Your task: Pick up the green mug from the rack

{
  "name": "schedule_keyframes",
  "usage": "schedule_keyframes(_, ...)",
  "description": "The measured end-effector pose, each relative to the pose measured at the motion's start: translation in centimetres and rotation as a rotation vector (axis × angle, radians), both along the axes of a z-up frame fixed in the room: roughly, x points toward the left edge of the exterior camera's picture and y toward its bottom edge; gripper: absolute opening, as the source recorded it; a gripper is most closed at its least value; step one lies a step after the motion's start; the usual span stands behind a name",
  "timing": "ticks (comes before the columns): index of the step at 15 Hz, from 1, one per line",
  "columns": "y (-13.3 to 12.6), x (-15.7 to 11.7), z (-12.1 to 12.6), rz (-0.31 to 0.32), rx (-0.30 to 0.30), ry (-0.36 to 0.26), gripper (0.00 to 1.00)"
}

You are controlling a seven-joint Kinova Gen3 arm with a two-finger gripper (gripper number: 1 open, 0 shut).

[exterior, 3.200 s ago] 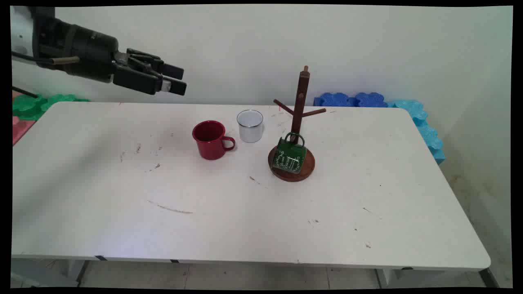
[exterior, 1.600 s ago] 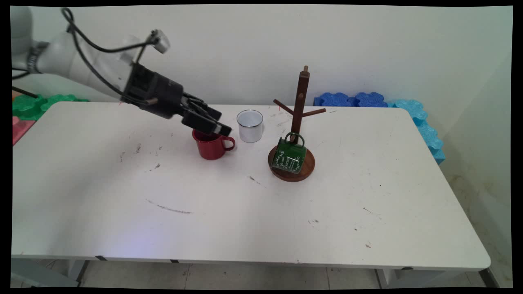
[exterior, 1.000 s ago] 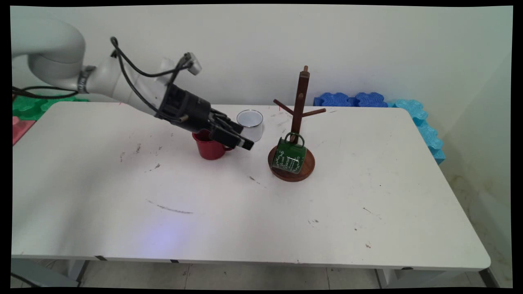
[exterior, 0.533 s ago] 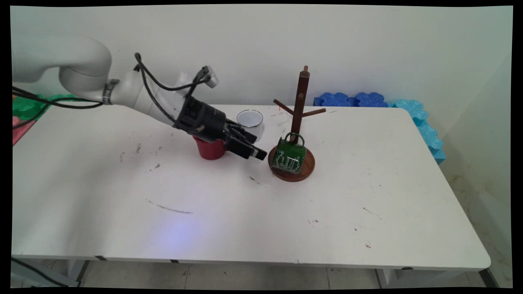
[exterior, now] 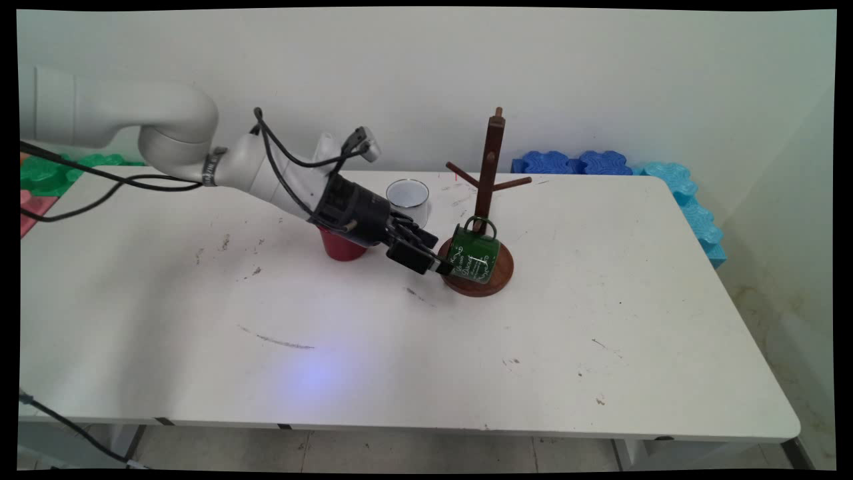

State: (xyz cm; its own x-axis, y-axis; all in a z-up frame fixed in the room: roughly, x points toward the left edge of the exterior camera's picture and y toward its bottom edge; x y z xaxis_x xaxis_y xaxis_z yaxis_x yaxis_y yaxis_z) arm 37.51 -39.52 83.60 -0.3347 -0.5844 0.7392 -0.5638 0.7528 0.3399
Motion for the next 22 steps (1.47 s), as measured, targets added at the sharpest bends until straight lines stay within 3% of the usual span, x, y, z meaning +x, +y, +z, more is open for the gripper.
schedule_keyframes(22, -3.5, -4.0, -3.8, -0.055, -0.011, 0.035, 1.00)
